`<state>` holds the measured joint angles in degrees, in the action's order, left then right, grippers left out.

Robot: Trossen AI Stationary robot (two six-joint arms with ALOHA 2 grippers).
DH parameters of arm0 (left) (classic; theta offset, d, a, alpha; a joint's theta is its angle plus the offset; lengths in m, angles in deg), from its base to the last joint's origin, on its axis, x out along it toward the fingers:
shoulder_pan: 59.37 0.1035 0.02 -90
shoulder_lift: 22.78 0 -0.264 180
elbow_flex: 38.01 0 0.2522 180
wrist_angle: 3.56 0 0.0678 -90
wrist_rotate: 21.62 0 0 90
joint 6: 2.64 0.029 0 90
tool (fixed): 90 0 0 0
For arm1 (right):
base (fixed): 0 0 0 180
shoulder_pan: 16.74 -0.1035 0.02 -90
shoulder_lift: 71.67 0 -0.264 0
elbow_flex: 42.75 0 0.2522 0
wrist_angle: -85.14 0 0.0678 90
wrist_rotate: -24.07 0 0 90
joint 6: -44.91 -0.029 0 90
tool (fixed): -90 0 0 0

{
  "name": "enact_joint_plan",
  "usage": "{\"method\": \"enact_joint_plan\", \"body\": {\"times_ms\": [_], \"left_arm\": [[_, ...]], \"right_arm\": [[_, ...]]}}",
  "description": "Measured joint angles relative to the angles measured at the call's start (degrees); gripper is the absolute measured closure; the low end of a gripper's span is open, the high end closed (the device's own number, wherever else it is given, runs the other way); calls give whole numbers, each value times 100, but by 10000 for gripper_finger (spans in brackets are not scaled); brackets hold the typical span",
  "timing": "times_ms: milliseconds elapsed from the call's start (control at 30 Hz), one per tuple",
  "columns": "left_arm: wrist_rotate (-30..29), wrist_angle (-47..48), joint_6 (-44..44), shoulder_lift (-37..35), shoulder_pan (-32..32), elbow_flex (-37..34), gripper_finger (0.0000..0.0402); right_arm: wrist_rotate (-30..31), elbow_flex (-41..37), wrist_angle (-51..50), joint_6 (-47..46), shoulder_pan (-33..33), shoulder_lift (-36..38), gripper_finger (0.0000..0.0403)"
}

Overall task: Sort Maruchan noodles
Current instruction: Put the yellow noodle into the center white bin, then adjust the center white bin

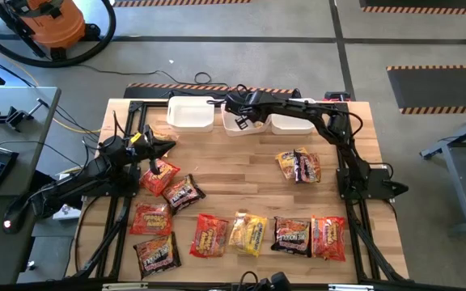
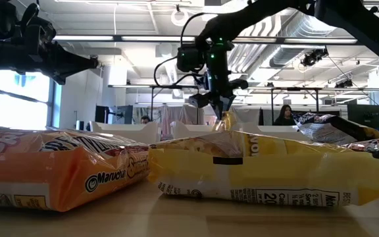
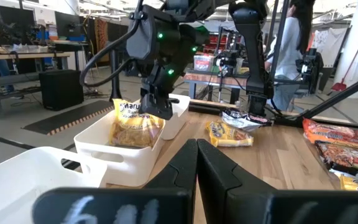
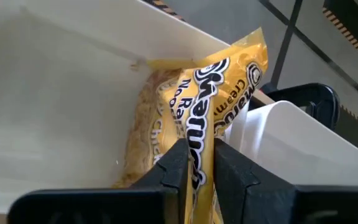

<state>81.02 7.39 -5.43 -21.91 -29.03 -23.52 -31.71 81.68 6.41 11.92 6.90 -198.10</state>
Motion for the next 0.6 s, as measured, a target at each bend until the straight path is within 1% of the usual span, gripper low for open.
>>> {"method": "enact_joint_plan", "body": {"times_ms": [133, 200, 300, 433, 500, 533, 600], "left_arm": [[0, 0, 0, 0, -1, 0, 399], [0, 0, 0, -1, -1, 0, 399], [1, 0, 0, -1, 0, 0, 399], [0, 0, 0, 0, 0, 0, 399], [0, 0, 0, 0, -1, 0, 399], [0, 0, 0, -1, -1, 0, 399], [0, 0, -1, -1, 0, 0, 399]], "right_arm": [[5, 1, 3, 76, -4, 0, 395], [53, 1, 0, 79, -6, 0, 398], [218, 143, -230, -44, -15, 0, 376], [238, 572, -414, 7, -15, 0, 325], [213, 835, -378, 179, -15, 2, 300], [134, 926, -276, 383, -21, 13, 291], [-320, 1002, 53, 944, -41, 22, 283]]}}
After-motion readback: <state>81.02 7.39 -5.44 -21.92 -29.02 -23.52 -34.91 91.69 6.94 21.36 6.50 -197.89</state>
